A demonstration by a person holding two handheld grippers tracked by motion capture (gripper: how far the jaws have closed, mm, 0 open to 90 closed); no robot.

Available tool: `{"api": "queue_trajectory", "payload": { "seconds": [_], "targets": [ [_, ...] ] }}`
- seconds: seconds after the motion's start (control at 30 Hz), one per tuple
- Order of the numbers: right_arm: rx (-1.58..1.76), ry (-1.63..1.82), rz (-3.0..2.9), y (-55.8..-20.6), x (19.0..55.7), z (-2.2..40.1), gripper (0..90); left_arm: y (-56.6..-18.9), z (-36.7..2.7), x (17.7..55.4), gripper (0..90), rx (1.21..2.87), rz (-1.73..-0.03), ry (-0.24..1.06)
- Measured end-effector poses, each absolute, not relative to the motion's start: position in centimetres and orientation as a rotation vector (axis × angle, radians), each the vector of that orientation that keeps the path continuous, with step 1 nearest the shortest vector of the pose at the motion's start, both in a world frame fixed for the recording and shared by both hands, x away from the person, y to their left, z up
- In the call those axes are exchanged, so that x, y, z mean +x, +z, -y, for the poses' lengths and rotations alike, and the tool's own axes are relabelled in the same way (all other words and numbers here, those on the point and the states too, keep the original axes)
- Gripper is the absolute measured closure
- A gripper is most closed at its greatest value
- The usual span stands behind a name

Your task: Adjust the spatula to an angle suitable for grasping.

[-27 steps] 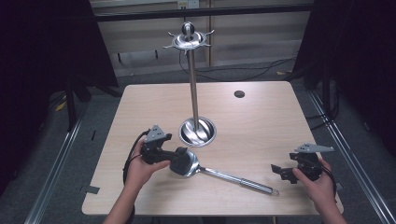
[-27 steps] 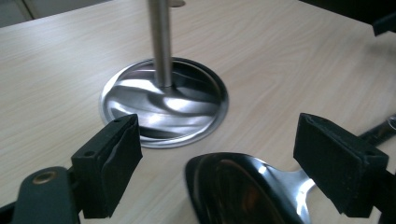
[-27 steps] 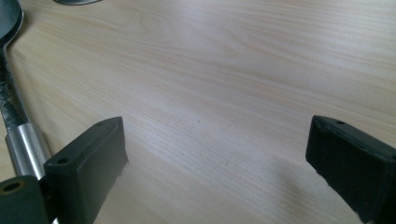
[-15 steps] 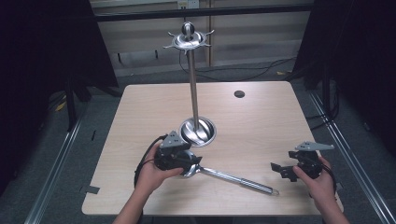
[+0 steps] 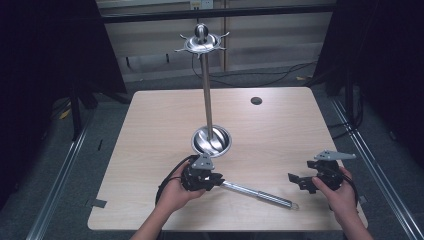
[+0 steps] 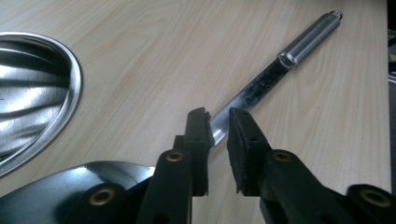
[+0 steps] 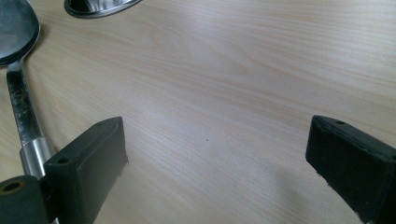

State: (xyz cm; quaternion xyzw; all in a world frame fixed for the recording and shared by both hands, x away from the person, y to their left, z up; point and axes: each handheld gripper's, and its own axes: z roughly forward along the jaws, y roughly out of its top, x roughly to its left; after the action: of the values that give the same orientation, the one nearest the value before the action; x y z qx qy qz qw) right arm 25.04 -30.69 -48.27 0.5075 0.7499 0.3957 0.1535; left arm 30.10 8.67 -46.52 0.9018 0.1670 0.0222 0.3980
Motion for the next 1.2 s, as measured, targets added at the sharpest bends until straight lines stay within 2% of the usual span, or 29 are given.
{"api": "queue_trajectory", "payload": {
  "seconds": [0.03,0.17,0.3,0.83,1.07,1.2],
  "targets": [
    [1.454,1.134,-2.150,-48.3,25.0,30.8,4.7,-46.6,-8.7,30.2,84.3,2.289,-0.426,0.064],
    [1.462,1.133,-2.146,-48.3,24.9,30.8,4.7,-47.1,-8.5,30.9,90.0,2.297,-0.463,0.070],
    [1.457,1.132,-2.149,-48.3,24.7,30.7,4.7,-47.9,-8.1,31.5,90.0,2.400,-0.465,0.126],
    [1.458,1.134,-2.139,-48.2,24.5,31.0,4.7,-49.0,-8.3,32.8,90.0,2.410,-0.550,0.145],
    [1.464,1.134,-2.136,-48.2,24.5,31.1,4.7,-48.9,-9.5,33.0,90.0,2.435,-0.577,0.182],
    [1.456,1.131,-2.137,-48.2,24.6,31.0,4.7,-49.1,-10.5,33.1,90.0,2.374,-0.633,0.168]
  ]
}}
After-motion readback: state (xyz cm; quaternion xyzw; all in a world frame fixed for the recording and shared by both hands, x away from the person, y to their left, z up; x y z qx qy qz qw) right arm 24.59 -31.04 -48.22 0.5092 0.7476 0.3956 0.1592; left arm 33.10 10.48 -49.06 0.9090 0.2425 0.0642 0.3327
